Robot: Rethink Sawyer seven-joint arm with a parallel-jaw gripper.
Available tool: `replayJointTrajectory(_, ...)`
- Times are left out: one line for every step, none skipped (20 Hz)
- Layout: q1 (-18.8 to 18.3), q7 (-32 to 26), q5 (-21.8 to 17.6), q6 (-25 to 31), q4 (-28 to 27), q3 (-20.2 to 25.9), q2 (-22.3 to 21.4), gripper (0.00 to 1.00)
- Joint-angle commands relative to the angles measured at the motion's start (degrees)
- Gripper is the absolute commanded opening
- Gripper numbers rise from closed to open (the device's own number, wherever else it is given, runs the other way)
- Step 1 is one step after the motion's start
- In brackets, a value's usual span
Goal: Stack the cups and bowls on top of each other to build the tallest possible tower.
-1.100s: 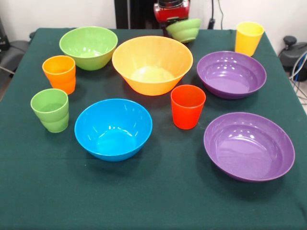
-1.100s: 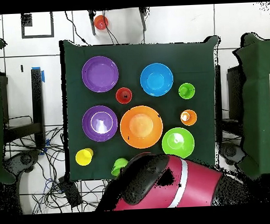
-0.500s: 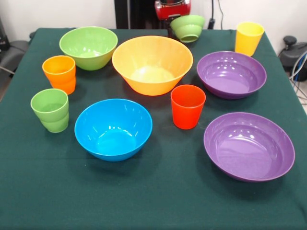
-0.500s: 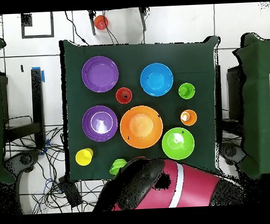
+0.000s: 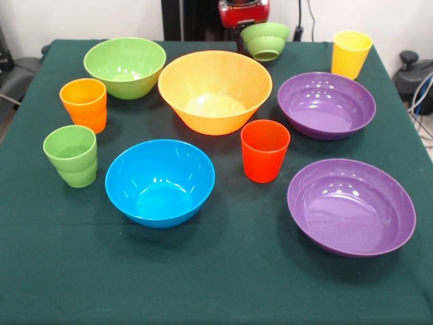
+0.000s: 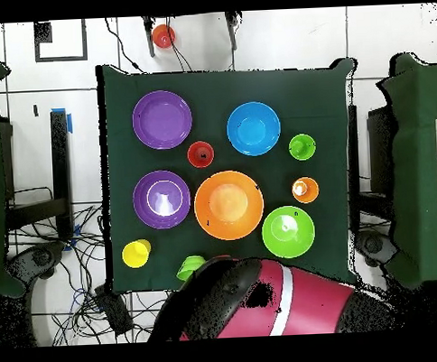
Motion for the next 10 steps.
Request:
replayJointTrajectory(1.02,7.90,3.59,1.07,-6.24,3.77,0.78,0.00)
replayJointTrajectory(0.54,7.94,3.45,1.27,-5.89,4.58,0.25,0.00)
replayJointTrajectory(0.06,7.98,3.31,1.48,-5.55,5.38,-0.28,0.00)
replayJointTrajectory(-0.41,8.13,3.28,1.62,-4.78,6.74,-1.97,0.00)
replayJointTrajectory(-0.22,8.13,3.39,1.77,-4.43,7.22,-3.15,0.00)
replayJointTrajectory(0.63,7.70,3.36,1.93,-4.23,7.72,-5.31,0.00)
replayJointTrajectory(1.08,7.72,3.47,1.64,-4.05,7.95,-6.40,0.00)
replayJointTrajectory(2.08,8.07,3.94,0.47,-3.80,7.87,-8.08,0.00)
replayJointTrajectory(2.73,8.20,4.33,-0.03,-3.96,7.58,-8.82,0.00)
replayJointTrajectory(3.22,8.00,4.44,0.22,-4.54,7.66,-9.18,0.00)
